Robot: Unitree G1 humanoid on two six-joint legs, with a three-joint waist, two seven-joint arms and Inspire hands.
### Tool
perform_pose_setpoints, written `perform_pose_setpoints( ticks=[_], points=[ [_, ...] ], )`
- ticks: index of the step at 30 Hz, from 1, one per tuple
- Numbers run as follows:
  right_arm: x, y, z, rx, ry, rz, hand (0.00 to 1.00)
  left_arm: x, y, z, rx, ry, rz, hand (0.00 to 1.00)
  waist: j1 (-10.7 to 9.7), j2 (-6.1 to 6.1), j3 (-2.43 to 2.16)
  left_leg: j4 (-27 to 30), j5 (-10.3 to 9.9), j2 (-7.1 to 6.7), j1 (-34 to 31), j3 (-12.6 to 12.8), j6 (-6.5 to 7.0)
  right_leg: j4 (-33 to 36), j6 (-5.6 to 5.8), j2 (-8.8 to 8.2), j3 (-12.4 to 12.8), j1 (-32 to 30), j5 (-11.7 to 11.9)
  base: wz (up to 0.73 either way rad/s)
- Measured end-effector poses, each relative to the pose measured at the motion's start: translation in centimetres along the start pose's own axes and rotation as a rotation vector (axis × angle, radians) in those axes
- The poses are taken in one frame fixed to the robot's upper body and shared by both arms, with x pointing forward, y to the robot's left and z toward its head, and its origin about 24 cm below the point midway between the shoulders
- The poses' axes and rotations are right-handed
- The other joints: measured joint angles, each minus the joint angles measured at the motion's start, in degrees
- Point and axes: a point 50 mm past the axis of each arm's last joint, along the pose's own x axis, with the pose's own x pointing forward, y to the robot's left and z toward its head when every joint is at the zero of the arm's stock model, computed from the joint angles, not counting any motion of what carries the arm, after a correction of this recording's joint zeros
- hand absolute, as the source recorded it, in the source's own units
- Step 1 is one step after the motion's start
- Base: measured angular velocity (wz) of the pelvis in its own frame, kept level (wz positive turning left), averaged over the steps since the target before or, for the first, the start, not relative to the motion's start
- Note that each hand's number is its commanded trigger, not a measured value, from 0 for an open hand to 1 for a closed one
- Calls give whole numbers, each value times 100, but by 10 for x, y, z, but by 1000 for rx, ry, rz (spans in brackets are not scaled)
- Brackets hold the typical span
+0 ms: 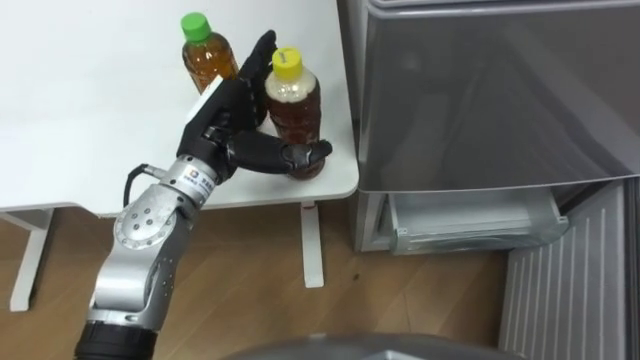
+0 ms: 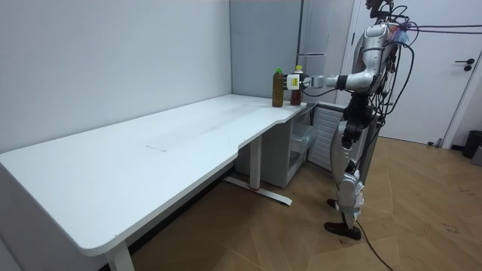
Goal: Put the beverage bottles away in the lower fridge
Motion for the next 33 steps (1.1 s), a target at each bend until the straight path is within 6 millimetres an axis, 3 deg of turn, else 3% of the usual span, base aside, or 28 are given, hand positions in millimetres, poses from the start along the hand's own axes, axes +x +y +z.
perform_pose_setpoints(
  ticks=[1, 10, 18, 33],
  points=[
    [0, 0, 0, 0, 0, 1, 0, 1, 0, 1, 1, -3, 0, 100, -17, -2, 1, 0, 0, 0, -2, 1, 0, 0, 0, -2, 0, -3, 0, 0],
    [0, 2, -1, 1, 16, 25, 0, 7, -3, 6, 9, -21, -9, 100, -68, -24, 2, -3, 0, -1, -13, 123, 0, 19, 1, 24, 128, -79, 0, -8],
    [0, 3, 3, -10, 8, 27, 0, 11, -6, 3, 4, -9, -11, 100, -68, -138, -9, -7, 0, -7, -10, 123, 0, 17, 1, 27, 127, -78, 1, 0],
    [0, 6, 9, -18, -13, 31, 0, 14, -12, 1, 2, 0, -31, 100, -70, -109, -38, -4, 0, -8, -31, 123, 0, 15, 2, 28, 121, -91, 1, 0]
  ],
)
